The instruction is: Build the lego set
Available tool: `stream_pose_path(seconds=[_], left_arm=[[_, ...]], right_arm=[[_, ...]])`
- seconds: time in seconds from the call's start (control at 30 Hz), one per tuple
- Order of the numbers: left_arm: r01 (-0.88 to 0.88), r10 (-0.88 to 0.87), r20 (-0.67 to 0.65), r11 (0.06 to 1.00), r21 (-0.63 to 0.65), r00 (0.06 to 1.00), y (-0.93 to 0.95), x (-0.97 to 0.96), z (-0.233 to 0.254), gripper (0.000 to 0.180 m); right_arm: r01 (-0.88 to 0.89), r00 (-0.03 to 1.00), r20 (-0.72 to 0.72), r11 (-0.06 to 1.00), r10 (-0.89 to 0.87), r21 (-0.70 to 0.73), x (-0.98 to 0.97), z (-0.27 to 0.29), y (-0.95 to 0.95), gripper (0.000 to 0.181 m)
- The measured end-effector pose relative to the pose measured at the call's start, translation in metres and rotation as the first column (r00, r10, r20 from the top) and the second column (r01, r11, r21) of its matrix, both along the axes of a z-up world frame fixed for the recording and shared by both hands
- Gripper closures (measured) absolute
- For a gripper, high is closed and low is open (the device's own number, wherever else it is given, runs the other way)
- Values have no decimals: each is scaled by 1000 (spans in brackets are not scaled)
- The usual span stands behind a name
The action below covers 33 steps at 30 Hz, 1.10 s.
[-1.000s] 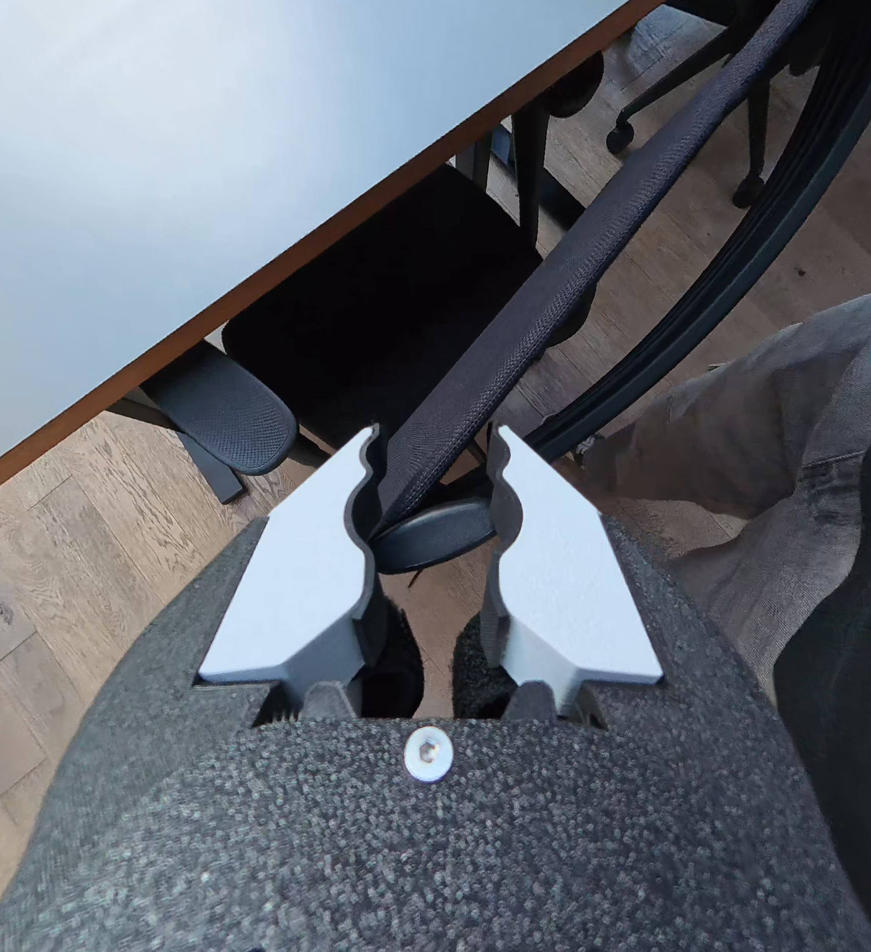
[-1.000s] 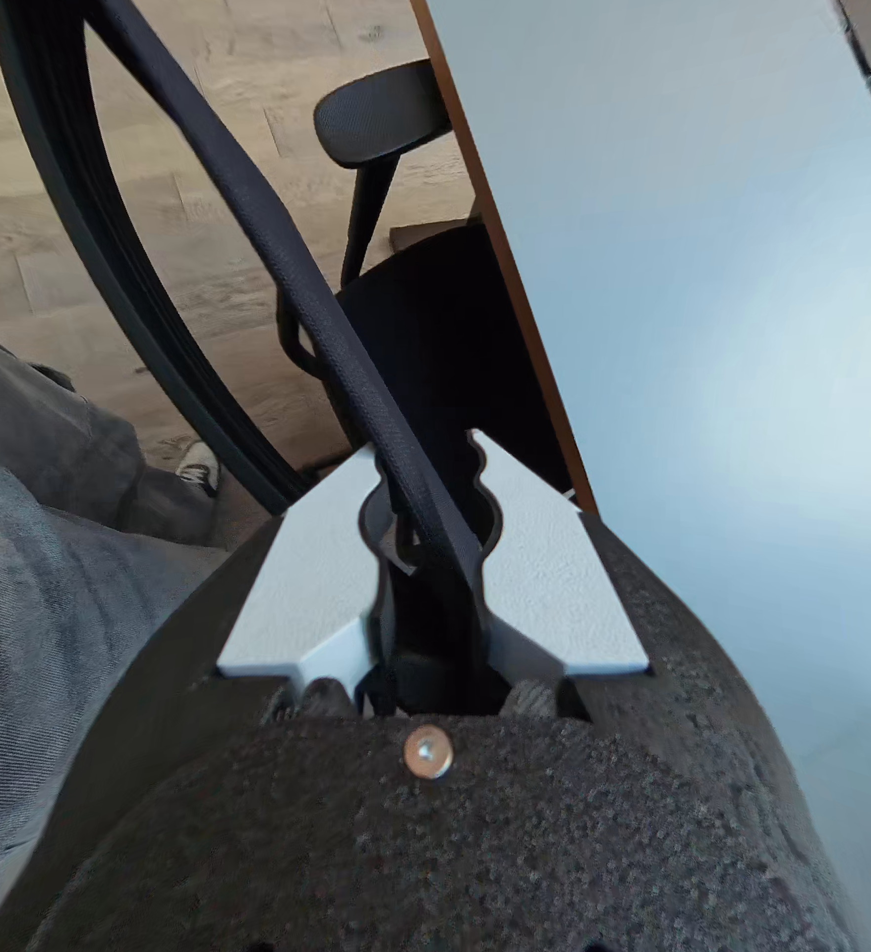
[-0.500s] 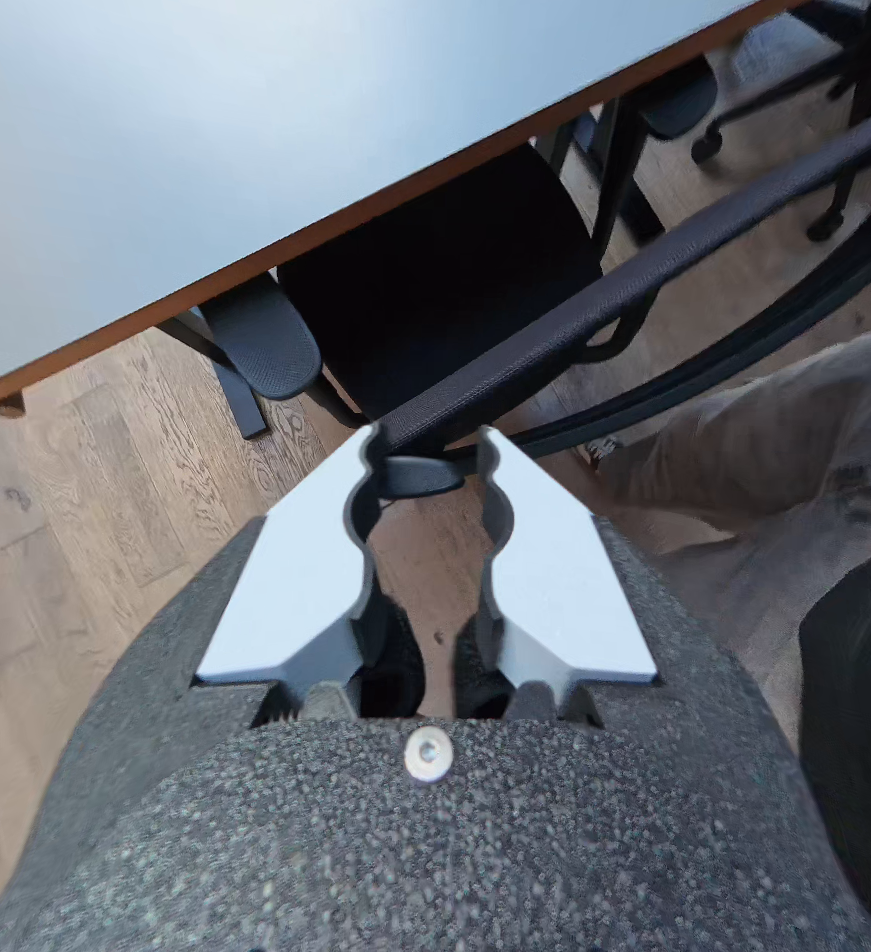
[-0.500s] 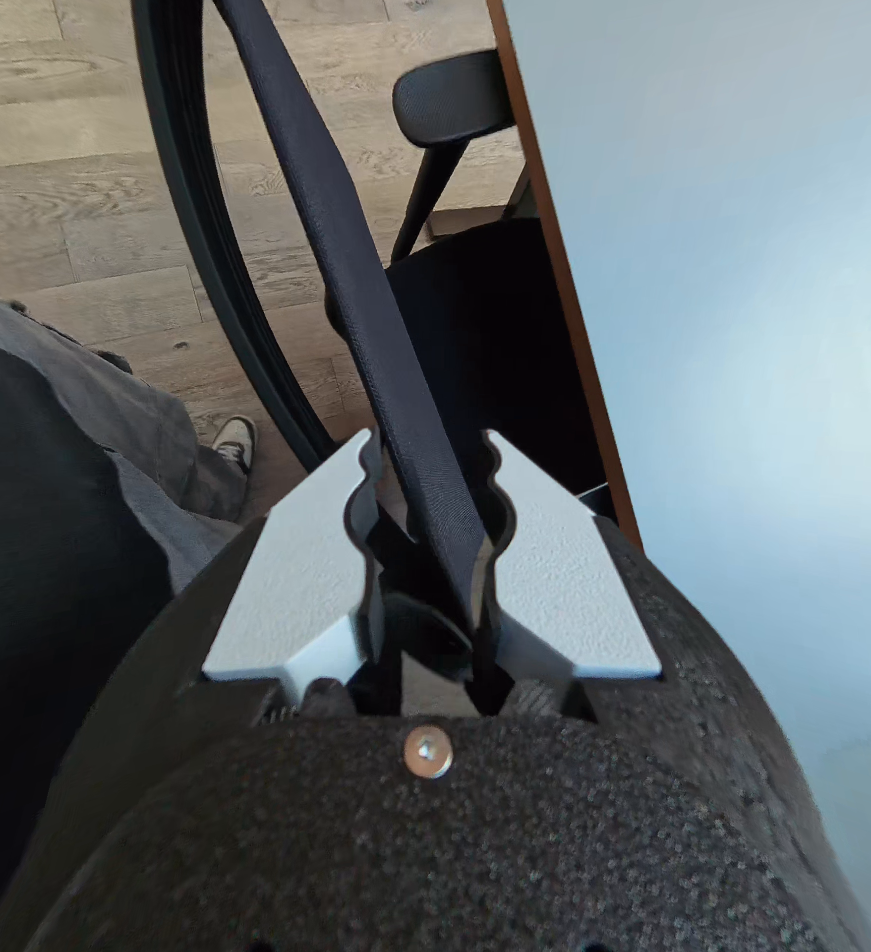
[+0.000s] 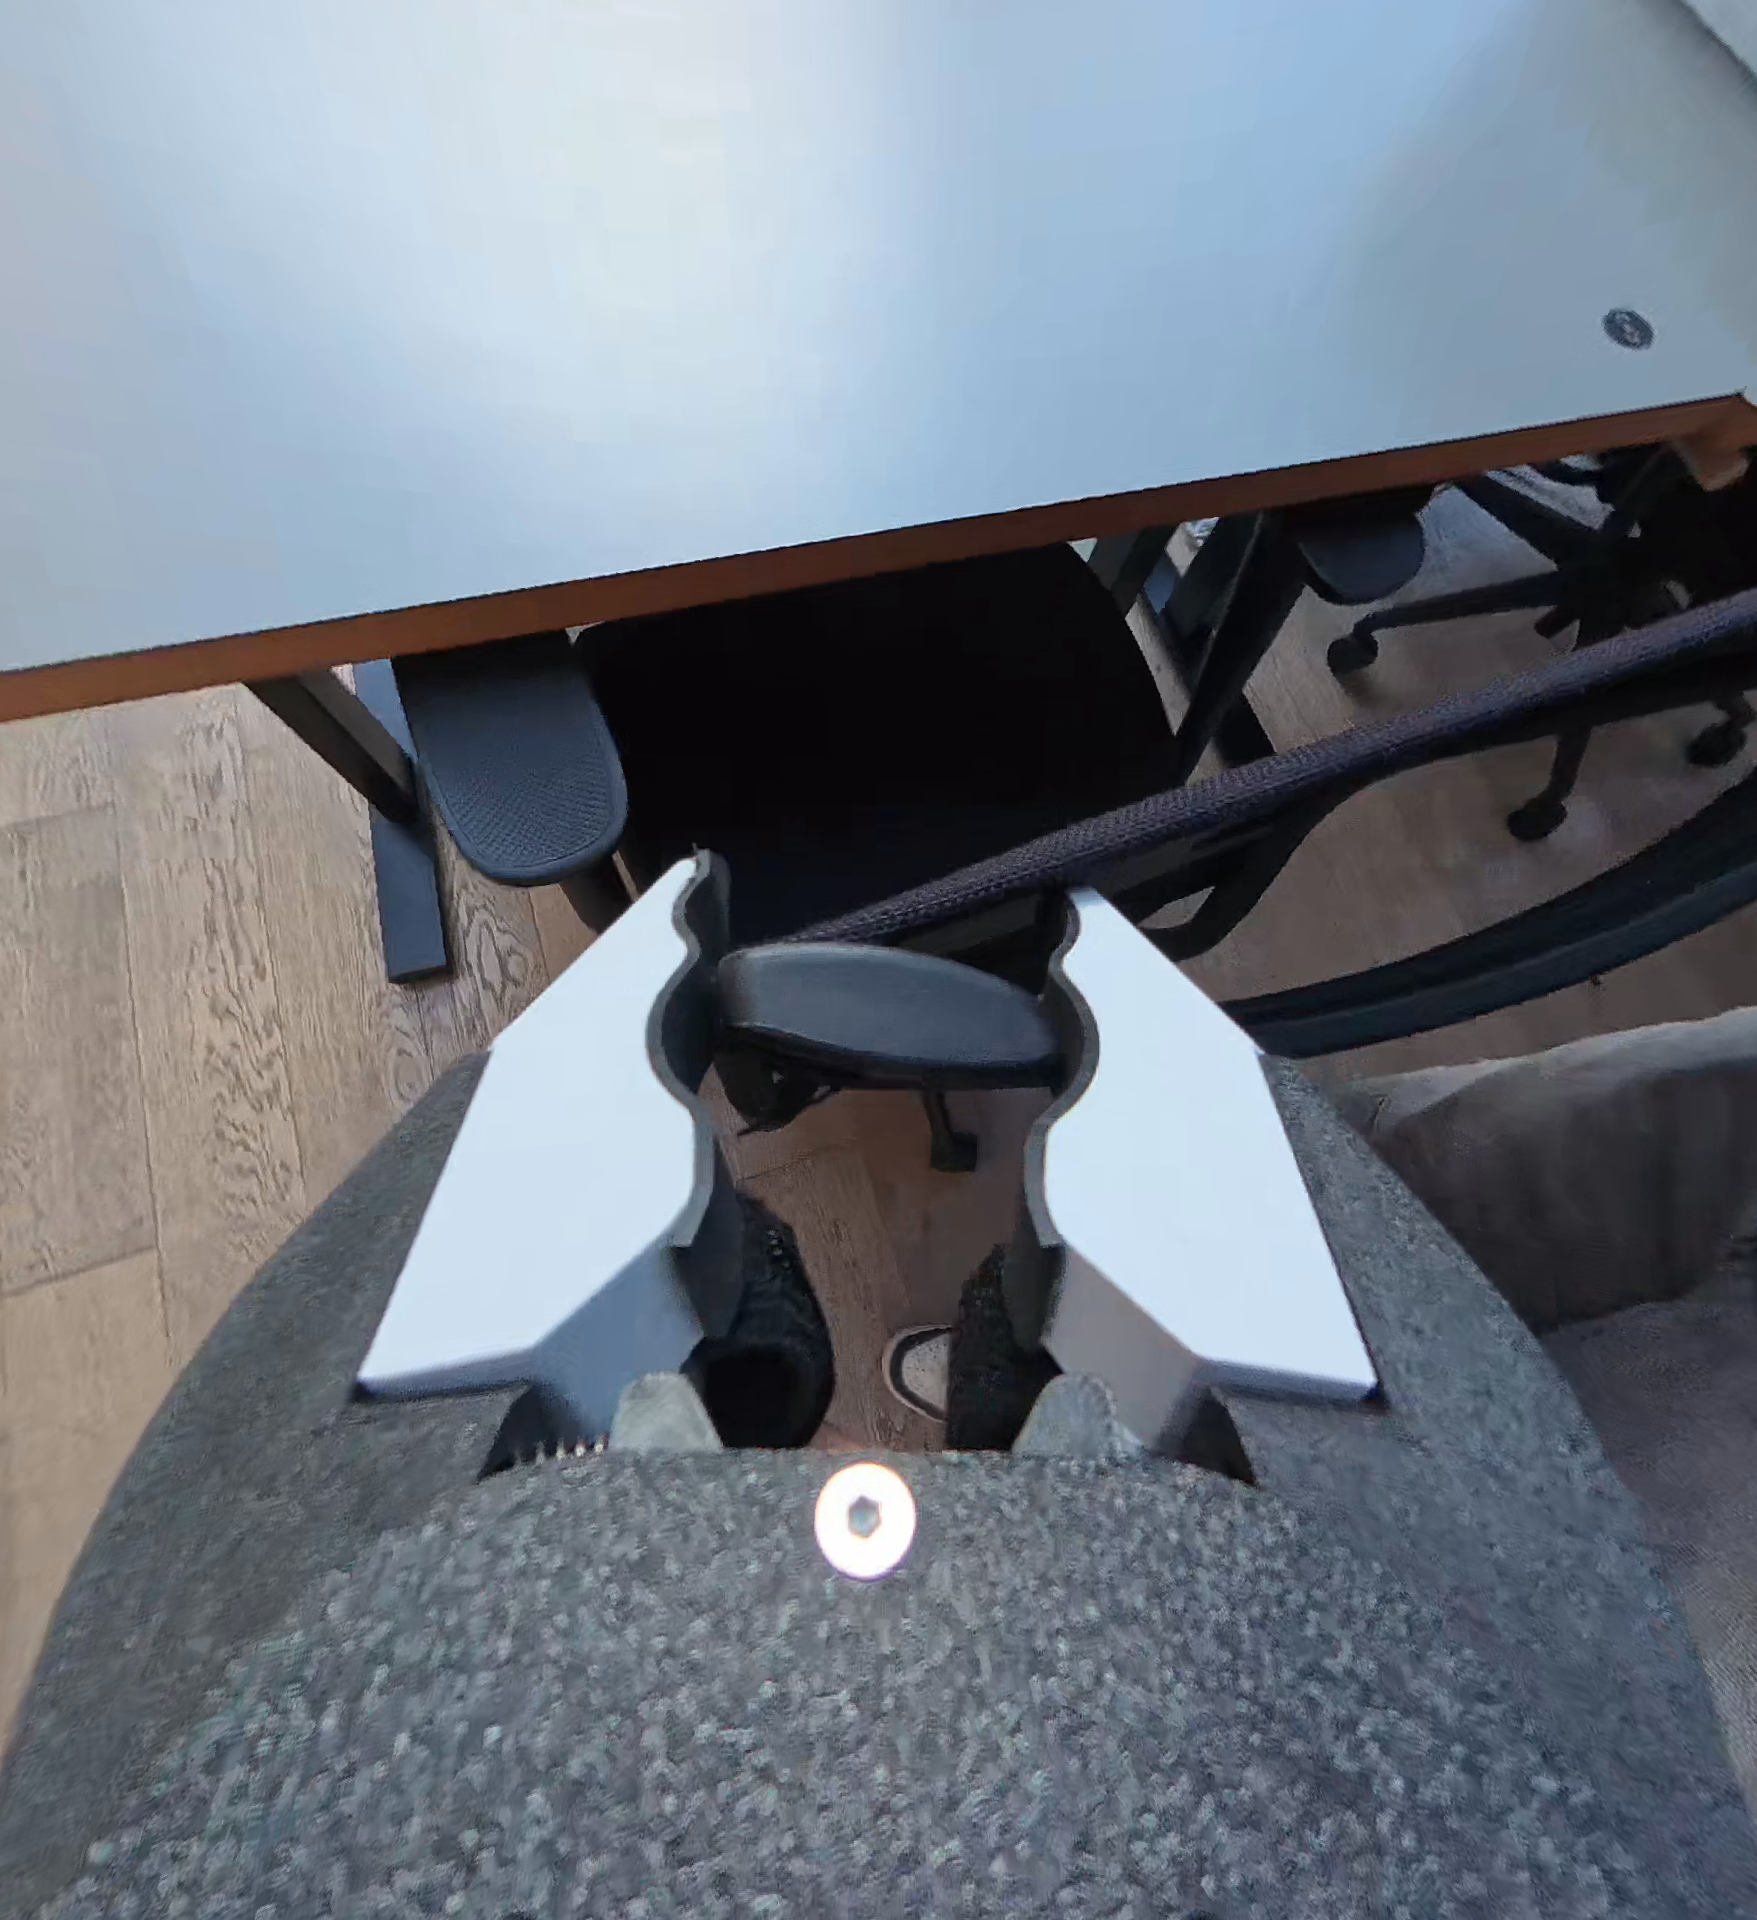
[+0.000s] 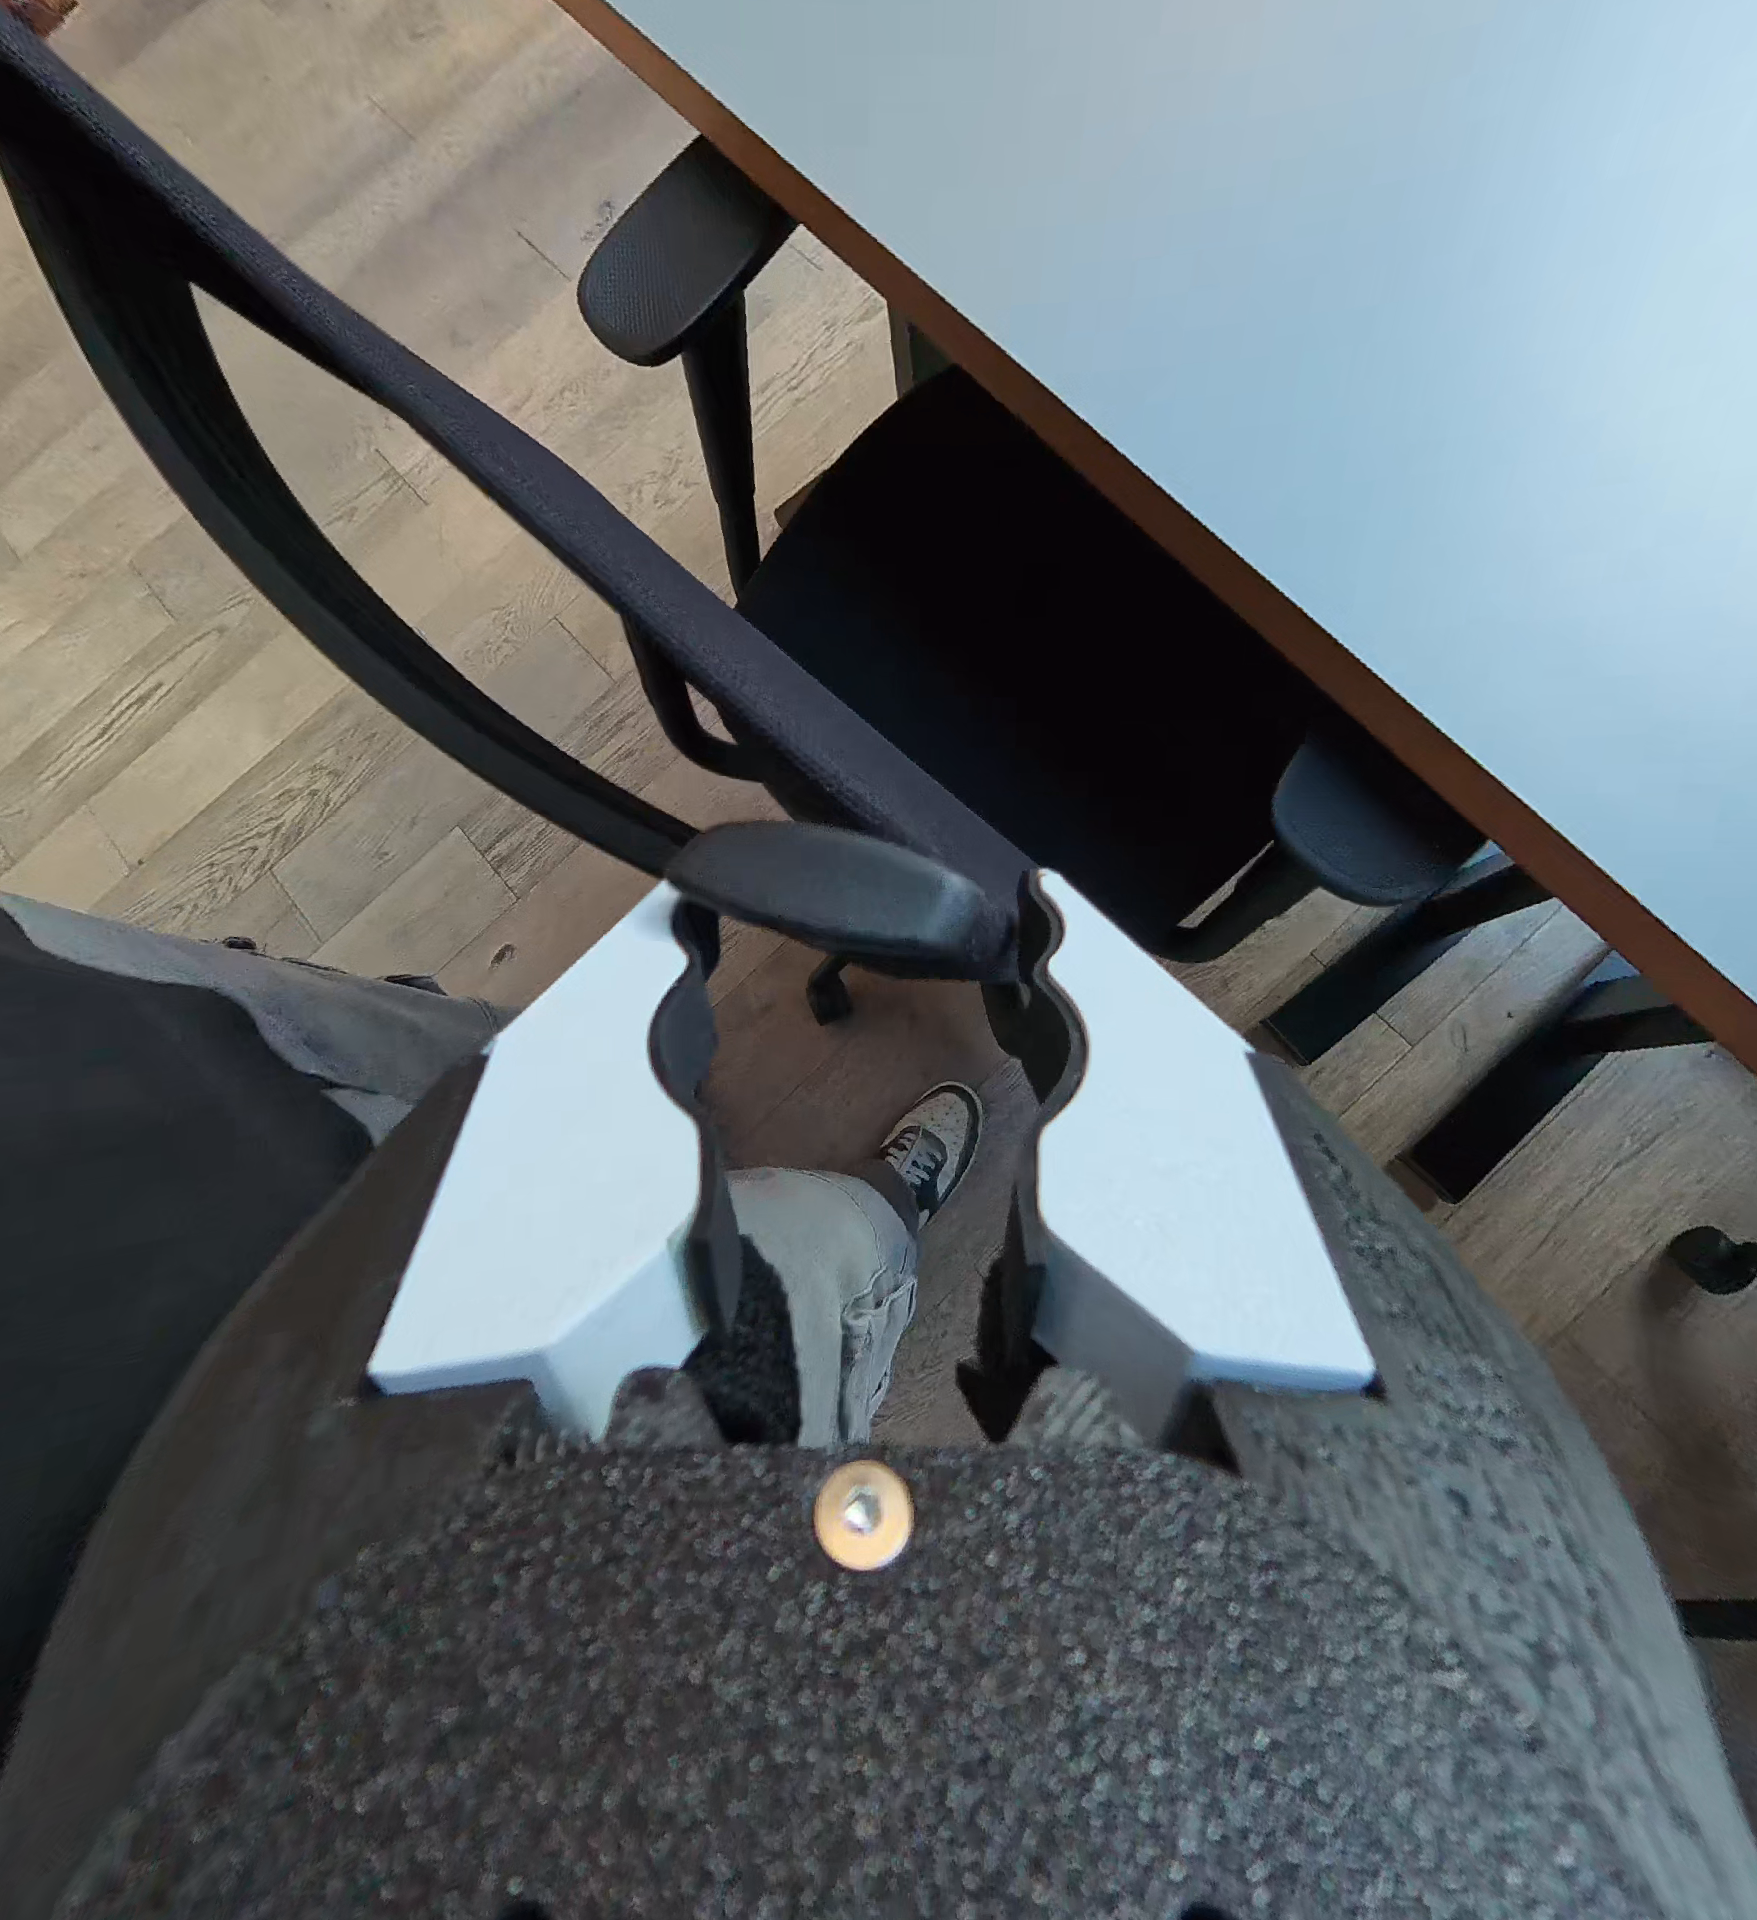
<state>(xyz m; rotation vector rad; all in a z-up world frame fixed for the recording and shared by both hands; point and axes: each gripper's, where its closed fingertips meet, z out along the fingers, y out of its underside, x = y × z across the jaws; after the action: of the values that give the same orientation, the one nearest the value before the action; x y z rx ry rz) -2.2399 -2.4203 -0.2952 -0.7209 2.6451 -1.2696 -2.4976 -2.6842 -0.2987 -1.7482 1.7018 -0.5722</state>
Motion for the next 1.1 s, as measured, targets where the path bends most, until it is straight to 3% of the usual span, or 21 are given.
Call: stream_pose_path(seconds=[0.03,0.2,0.57,1.1], left_arm=[[28,-28,2,1000,-5,1000,2,-1,-1,122],[76,-75,-28,996,36,997,8,-13,-5,122],[-11,15,-62,998,69,998,48,-39,-8,123],[-243,250,-50,963,121,967,124,-136,-7,122]], right_arm=[[-6,1000,5,1000,6,-1,5,-3,2,124],[-57,998,28,995,59,-80,4,-2,5,129],[-161,987,-22,984,160,-71,-7,-2,29,130],[-481,876,-38,875,480,-51,-17,-2,53,130]])
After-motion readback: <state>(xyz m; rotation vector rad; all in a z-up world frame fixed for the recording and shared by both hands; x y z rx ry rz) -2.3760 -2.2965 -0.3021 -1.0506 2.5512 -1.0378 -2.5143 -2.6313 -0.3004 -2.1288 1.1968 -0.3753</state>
